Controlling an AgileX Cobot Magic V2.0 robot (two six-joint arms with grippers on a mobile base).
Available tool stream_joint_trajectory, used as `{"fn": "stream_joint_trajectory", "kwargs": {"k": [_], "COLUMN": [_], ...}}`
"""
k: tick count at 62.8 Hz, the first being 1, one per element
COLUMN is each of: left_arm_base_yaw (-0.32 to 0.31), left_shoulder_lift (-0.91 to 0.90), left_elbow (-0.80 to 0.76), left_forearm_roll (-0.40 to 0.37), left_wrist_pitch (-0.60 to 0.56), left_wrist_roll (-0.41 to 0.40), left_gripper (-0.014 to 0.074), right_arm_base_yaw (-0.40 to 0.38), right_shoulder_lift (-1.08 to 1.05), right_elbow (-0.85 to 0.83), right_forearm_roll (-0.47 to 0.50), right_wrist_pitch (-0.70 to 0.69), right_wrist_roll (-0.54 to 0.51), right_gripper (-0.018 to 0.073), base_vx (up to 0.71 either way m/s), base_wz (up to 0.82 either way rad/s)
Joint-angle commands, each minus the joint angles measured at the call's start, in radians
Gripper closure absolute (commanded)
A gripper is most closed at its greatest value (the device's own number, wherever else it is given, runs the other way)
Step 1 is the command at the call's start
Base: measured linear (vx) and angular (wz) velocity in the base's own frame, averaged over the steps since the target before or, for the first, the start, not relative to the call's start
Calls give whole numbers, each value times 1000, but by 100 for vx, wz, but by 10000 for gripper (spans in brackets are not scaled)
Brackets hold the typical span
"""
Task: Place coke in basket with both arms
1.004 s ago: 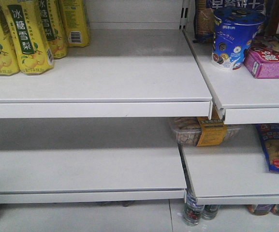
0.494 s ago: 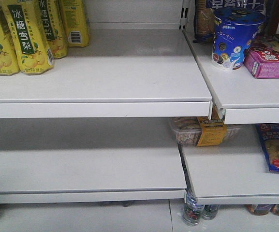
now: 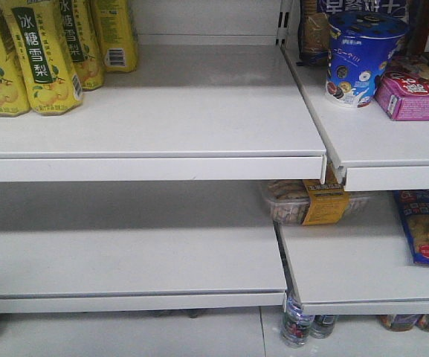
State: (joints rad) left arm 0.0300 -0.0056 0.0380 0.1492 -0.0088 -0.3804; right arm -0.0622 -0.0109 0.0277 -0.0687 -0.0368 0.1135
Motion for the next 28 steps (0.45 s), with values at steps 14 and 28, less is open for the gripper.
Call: {"fn": "stream_joint_trajectory", "kwargs": {"k": [14,28], "left_arm_base_yaw": [1,1], "left_shoulder_lift": [-21,-21], "left_elbow": [-32,-32], "left_forearm_roll": [37,37], "left_wrist_pitch": [-152,-152], "left_wrist_roll": [41,41], "left_gripper": [603,603], "right_arm_base_yaw": [-5,-5], "right_shoulder_lift": [-13,-13], "right_elbow": [7,7], "right_forearm_roll": [-4,-4], "right_wrist_pitch": [-77,-77], "right_wrist_roll": [0,0], "right_gripper": [564,564], "base_vx": [0,0], "base_wz": [0,0]}}
